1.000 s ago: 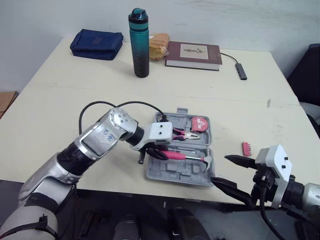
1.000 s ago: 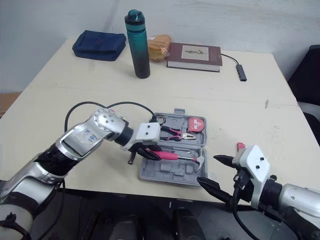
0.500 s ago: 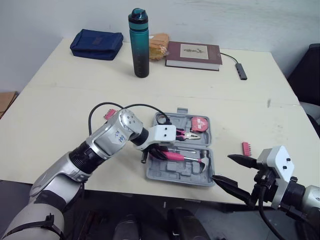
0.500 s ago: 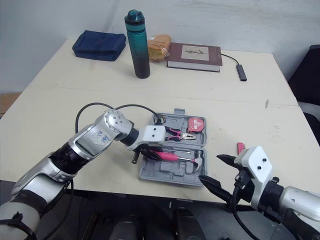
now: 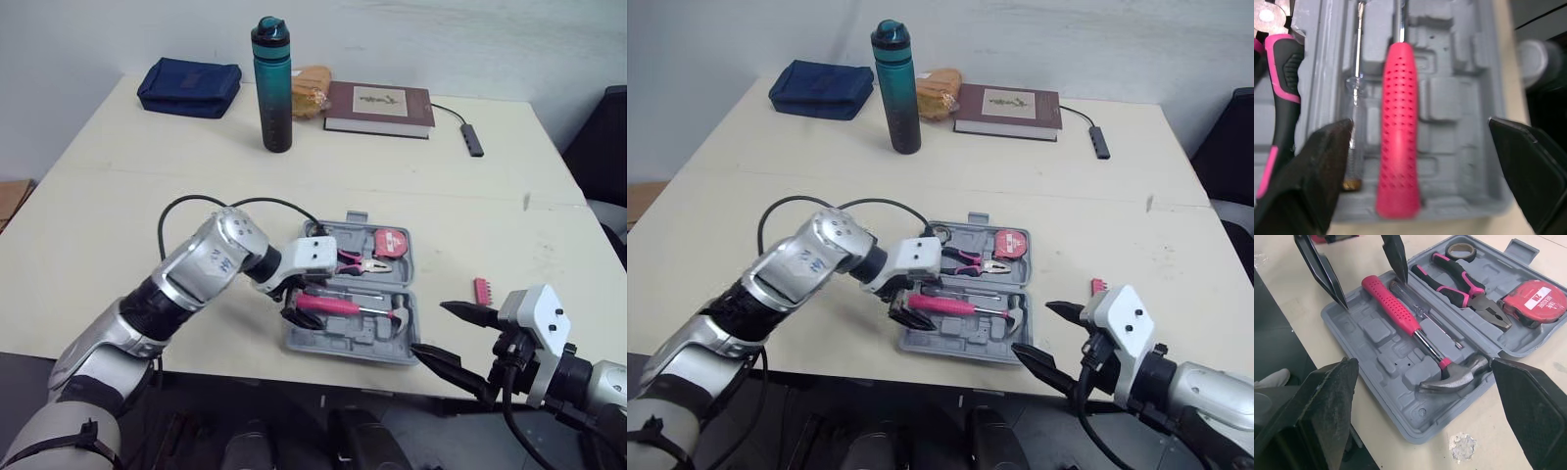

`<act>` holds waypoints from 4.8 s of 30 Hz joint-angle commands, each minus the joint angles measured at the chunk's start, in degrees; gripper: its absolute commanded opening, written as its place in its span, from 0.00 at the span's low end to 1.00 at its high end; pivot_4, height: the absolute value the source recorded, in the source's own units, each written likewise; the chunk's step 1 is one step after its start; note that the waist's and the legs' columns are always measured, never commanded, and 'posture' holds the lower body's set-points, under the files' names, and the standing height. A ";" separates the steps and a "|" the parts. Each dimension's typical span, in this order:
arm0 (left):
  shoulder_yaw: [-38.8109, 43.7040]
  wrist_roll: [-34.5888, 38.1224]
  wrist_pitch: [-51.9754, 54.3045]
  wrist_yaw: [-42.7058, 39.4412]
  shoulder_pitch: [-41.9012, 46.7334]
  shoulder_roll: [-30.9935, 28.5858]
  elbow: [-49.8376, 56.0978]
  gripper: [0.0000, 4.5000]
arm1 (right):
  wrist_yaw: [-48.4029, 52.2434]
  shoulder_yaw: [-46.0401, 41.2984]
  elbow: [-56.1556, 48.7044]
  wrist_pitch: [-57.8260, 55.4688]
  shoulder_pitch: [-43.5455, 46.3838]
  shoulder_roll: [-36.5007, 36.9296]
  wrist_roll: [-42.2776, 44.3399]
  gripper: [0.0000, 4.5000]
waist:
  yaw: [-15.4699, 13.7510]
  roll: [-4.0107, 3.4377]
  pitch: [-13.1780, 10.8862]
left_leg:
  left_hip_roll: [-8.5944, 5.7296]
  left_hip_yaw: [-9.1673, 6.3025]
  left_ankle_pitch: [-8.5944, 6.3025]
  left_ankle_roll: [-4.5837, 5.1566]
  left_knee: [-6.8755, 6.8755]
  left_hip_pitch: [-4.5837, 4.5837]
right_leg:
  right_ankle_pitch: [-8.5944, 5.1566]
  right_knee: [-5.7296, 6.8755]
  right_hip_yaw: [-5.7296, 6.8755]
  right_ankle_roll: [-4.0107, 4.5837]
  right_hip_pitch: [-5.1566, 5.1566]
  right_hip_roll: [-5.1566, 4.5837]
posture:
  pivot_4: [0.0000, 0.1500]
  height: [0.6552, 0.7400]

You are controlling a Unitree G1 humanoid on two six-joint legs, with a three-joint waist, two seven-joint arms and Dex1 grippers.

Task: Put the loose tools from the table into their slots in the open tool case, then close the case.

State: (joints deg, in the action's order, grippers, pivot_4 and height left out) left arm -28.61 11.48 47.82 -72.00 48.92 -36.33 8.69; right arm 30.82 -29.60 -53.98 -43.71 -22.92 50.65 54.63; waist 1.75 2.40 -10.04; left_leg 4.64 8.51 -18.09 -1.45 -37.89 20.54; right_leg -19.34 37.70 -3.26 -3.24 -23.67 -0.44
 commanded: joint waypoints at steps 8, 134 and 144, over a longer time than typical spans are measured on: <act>10.14 4.82 -21.42 1.80 -5.92 10.73 -10.94 0.45 | 1.44 0.07 -1.66 1.08 1.63 1.17 -0.59 1.00 | -0.15 0.01 0.00 | -0.03 -0.03 -0.03 0.05 -0.15 0.04 | 0.02 0.02 0.02 -0.03 0.04 -0.01 | 1.00 0.97; 33.76 -3.93 -34.75 32.18 -9.00 0.87 -48.82 0.99 | -2.23 25.15 11.66 -4.48 49.30 -4.48 -2.12 1.00 | 0.01 -0.19 0.40 | 0.11 0.36 -0.37 0.00 -0.05 0.17 | -0.18 -0.06 0.11 0.08 -0.30 -0.13 | 1.00 0.97; 32.47 -7.09 -40.49 33.80 -5.09 2.91 -57.28 0.68 | -2.30 24.17 10.04 -4.53 46.31 -5.08 -1.10 1.00 | -0.11 -0.16 0.42 | 0.03 0.43 -0.17 0.19 -0.38 0.65 | 0.02 0.31 0.05 -0.05 -0.76 -0.19 | 1.00 0.97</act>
State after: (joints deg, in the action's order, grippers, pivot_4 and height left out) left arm 4.47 5.95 7.48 -38.79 43.62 -33.36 -46.93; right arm 28.87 -3.88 -42.32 -48.86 22.94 45.64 53.13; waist 1.64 2.24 -9.62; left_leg 4.68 8.93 -18.25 -1.27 -38.27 21.19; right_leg -19.32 38.01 -3.21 -3.29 -24.43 -0.62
